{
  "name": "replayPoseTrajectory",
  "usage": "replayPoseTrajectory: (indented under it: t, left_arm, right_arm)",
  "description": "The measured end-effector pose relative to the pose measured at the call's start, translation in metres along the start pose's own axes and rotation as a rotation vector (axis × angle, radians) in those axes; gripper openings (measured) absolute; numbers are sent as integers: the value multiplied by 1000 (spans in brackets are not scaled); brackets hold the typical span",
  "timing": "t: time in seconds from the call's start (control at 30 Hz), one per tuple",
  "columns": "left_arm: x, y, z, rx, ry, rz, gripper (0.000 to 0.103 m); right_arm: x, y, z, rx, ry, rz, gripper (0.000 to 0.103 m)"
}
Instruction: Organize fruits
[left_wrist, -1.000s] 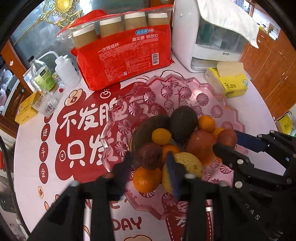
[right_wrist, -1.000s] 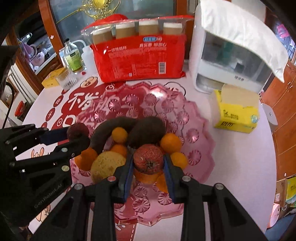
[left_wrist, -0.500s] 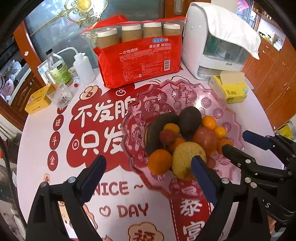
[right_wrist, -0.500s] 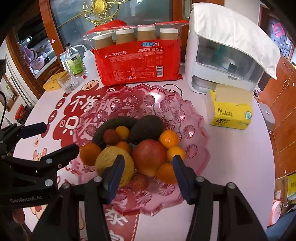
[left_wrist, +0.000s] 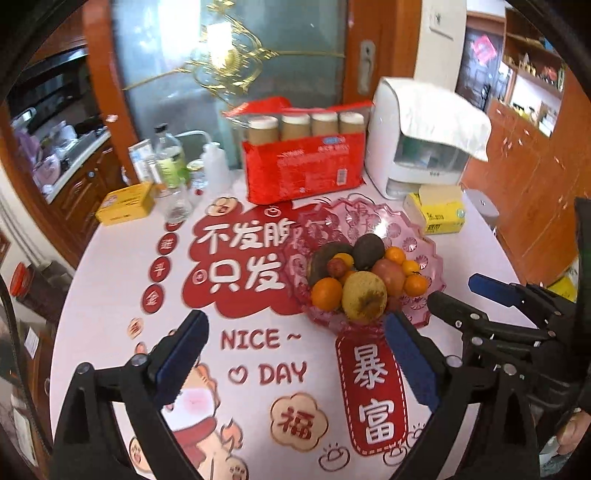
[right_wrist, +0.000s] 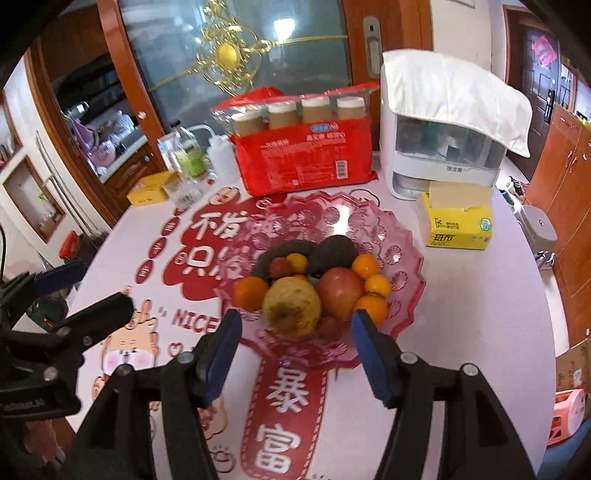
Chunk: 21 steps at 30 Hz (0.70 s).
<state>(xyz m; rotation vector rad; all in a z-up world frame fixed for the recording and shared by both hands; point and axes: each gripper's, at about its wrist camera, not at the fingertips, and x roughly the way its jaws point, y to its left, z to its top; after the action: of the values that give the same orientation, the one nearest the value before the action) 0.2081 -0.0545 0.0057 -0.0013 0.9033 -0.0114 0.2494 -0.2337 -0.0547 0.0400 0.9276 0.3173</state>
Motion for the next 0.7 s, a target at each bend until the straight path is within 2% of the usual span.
replayPoseTrajectory:
  t: [0.23,0.37,0.5,0.7]
  left_arm:
    - [-57,29,-40,-26,-86,107,102]
    - [-83,43,-58,-35,-98,123,102]
    - [-105,54,-71,-29,-115,136,102]
    - [-126,67,-84,-47,-129,120,102]
  right_arm:
    - [-28,24,-21,14,-28,45,69]
    - [-51,37,-36,46,-49,66,69]
    - [-77,53,-52,41,-90,47,69]
    - [-105,80,-73,37,-97,40,69]
